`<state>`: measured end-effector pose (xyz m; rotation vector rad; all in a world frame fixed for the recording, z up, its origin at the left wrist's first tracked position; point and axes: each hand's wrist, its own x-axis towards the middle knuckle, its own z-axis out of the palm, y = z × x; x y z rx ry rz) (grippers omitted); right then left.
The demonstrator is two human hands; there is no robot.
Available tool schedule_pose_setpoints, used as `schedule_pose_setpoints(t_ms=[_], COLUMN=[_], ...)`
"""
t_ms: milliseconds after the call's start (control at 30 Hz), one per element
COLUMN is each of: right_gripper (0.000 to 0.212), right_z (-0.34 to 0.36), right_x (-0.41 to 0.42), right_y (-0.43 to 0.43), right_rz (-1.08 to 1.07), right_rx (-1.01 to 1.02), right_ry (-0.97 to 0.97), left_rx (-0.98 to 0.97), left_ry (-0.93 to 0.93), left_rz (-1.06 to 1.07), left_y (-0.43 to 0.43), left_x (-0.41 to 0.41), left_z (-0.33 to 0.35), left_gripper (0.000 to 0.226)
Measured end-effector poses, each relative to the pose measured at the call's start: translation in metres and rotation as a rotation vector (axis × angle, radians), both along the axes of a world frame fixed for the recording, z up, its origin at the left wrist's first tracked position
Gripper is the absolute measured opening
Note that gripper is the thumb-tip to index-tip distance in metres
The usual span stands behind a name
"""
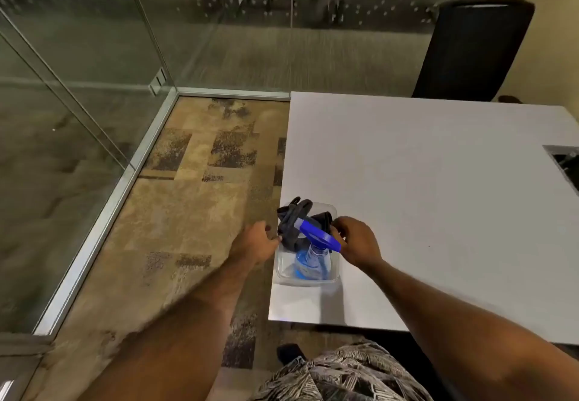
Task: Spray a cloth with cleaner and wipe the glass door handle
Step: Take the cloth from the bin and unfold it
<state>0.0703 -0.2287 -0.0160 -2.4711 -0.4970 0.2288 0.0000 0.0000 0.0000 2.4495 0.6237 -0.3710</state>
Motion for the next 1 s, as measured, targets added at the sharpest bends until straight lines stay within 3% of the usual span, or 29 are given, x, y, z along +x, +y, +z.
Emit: schedule_pose_setpoints(t_ms=[133,233,333,467,633,1000], right_gripper=[0.020,0.022,0.021,0.028,0.032,0.030], right_z=[0.007,0.005,0.001,-0.008,-0.013,0.004], right_x=[0.021,0.031,0.040,0.048,0.050,0.060], right_y=[0.016,0.029,0.040,0.048,0.053,0.043], right_rz=[0.063,0.112,0.155,0.211,0.201,0.092], right_rx=[-0.033,-0.067,-0.073,-0.046,0.071,0.303], right_ry=[0.079,0.163,0.227,0.319,0.413,0.276], left_rx=[-0.164,-0.227,-0.193,-0.074,-0.095,-0.398], left_ry=[0.055,0.037,0.041,-0.006,-0.028,-0.220], left_rz=[0.099,0.114,0.119,0.130,0.171,0.263], left_y=[-0.010,-0.016,-0.020,-0.024,-0.026,-0.025], left_x=[0.018,0.032,0.041,0.048,0.051,0.057], left_z=[-0.008,-0.015,-0.018,-0.020,-0.024,-0.011], left_gripper=[0.062,0.050,0.036,0.038,0.036,0.023])
